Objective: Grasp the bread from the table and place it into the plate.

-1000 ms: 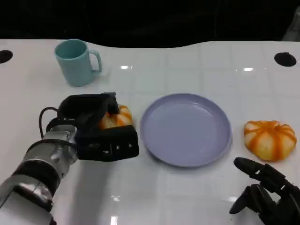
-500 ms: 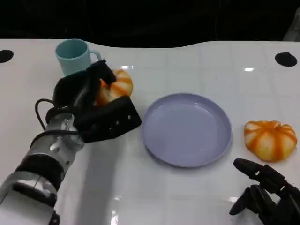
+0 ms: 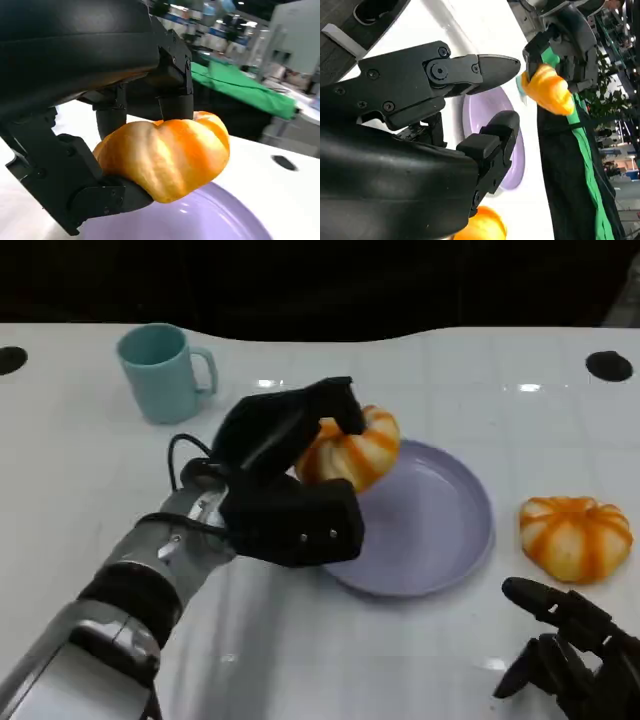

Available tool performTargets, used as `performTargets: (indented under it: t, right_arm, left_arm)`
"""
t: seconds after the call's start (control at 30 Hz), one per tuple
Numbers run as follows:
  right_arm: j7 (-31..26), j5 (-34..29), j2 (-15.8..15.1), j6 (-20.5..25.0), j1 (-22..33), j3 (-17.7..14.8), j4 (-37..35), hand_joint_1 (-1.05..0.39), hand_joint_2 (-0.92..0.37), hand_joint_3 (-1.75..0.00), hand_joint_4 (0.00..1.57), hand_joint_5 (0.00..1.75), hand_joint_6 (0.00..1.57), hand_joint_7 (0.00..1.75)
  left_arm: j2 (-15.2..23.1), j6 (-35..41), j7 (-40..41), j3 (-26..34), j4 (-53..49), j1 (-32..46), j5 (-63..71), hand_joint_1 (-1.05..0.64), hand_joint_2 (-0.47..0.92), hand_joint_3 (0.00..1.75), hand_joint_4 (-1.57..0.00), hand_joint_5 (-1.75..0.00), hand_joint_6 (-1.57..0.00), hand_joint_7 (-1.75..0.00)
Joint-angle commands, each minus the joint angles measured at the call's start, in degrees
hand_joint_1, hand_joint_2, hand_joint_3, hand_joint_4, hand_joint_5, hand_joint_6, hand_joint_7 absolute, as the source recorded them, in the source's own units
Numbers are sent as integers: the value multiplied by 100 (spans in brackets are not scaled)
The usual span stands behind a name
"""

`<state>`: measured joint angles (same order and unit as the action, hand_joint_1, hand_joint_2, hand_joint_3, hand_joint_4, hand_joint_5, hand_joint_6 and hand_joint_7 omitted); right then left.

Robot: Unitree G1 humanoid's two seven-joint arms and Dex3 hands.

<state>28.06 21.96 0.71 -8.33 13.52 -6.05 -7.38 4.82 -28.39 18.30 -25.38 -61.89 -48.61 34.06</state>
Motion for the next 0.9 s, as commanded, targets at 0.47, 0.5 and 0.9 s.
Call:
performTargets:
  t: [0.47,0.5,0.9]
  right_arm:
    - [-166,15,-94,159,249,-39,297,-75,-92,-29,62,151,92,48]
    - [-169,24,-94,174,250,-36,307,-75,-92,-29,61,151,92,48]
    - [-212,-24,-59,98,254,-1,329,-75,-92,-29,61,151,91,48]
  left_arm:
    - [-561,451,-759,-509,-616,-760,299,-17,60,103,-91,-175,-70,-175]
    - [-567,464,-758,-522,-634,-773,309,-17,60,102,-91,-175,-70,-175]
    - [-627,952,-1680,-609,-882,-1053,289,-27,91,13,-65,-110,-82,-20]
